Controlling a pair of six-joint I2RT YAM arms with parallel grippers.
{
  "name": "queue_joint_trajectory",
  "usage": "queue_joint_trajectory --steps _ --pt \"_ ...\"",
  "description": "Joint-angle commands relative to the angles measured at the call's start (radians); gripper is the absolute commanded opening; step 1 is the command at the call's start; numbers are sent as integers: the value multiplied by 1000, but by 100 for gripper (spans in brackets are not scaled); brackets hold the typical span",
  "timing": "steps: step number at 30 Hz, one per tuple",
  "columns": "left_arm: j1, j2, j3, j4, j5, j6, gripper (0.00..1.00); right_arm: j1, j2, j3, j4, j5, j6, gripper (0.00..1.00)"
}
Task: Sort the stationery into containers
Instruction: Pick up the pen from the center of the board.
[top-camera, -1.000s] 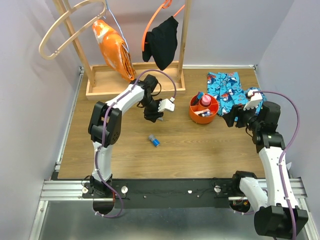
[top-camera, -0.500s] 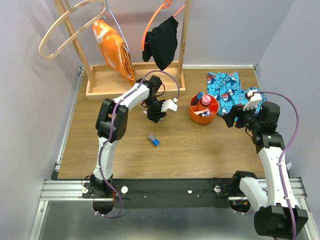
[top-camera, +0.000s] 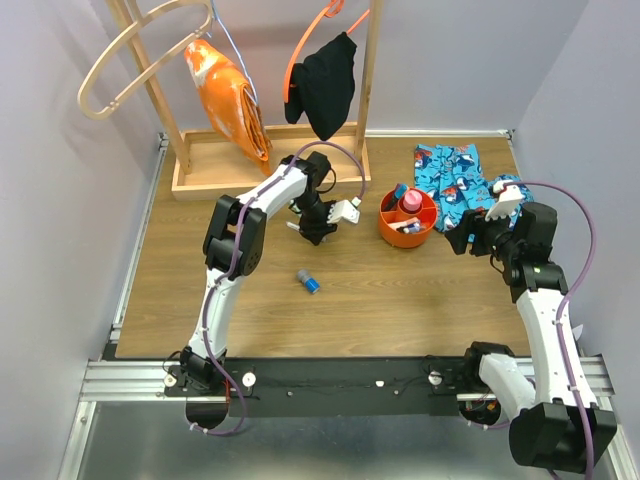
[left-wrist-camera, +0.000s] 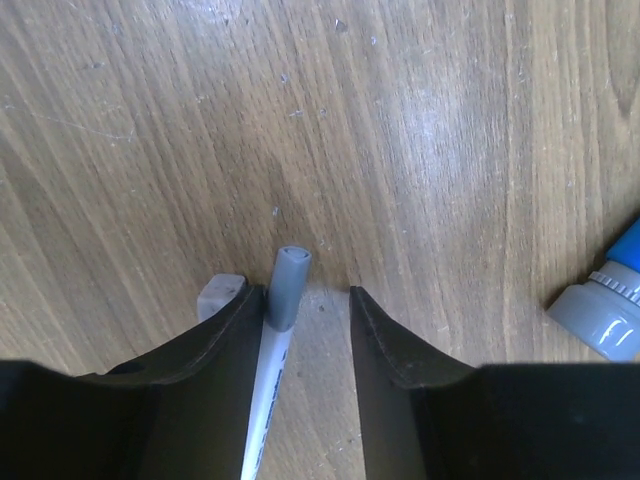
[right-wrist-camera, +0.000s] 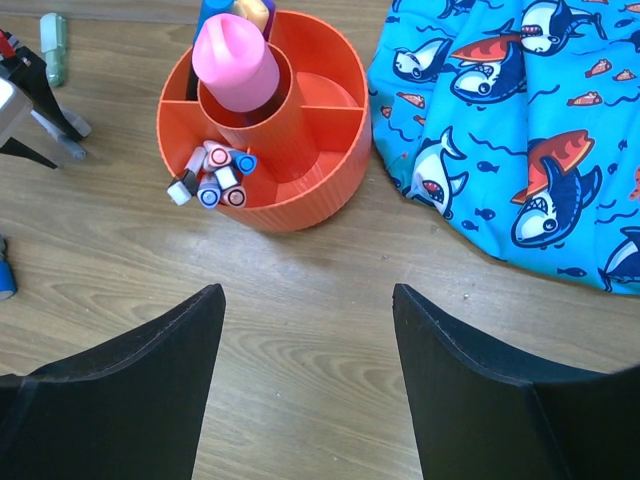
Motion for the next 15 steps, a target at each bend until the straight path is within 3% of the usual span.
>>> queue_joint_trajectory --steps 1,6,13,15 --pt "-3 24 8 -33 -29 27 42 -5 3 -10 32 22 -2 76" --pt "-18 34 1 -24 -37 15 35 -5 8 -15 41 27 -2 76" --pt "-27 13 -50 -48 -58 32 1 -5 8 -5 28 34 -9 76" --pt "-29 -19 -55 -69 -21 40 0 -5 8 1 21 39 -17 76"
